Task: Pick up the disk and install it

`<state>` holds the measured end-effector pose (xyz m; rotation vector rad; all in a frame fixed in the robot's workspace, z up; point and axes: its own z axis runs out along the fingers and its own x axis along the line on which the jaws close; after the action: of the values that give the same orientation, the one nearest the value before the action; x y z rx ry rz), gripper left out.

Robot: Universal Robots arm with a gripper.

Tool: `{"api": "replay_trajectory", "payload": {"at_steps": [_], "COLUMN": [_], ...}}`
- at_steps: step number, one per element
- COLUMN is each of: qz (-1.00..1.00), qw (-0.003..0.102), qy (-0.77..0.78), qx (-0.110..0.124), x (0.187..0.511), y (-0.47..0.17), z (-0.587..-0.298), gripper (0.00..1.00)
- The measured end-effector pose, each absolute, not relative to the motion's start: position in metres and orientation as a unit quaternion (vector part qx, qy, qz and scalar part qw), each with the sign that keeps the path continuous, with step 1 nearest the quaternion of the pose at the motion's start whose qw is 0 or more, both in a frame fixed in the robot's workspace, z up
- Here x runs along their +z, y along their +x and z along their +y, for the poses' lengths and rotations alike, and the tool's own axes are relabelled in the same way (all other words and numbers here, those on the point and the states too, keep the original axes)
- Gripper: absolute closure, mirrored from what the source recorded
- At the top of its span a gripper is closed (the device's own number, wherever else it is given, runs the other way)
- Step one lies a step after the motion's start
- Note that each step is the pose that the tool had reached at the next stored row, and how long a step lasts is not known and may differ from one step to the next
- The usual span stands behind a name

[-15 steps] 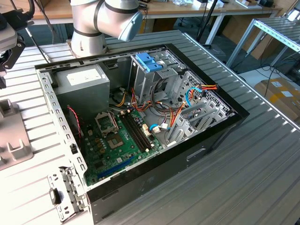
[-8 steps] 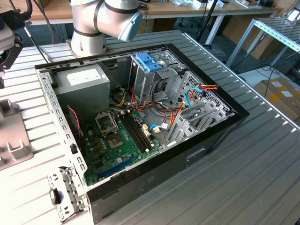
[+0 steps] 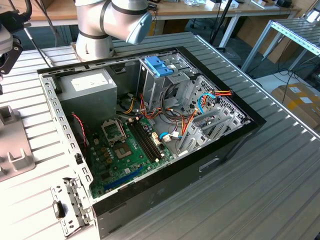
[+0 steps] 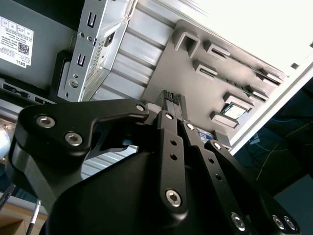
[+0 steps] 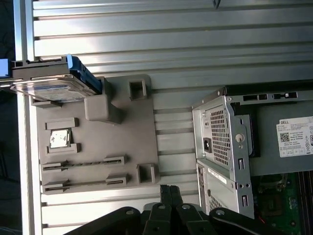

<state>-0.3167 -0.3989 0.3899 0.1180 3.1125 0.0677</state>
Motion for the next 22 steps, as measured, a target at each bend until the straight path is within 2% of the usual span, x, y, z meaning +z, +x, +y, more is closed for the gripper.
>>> {"api": "replay_trajectory", "payload": {"at_steps": [22], "qz": [0.999], "qw": [0.013], "qy": [0.038], "qx": [0.022], "x": [0.3896], "y": [-0.3241], "z": [-0.3989], "gripper": [0.89]}}
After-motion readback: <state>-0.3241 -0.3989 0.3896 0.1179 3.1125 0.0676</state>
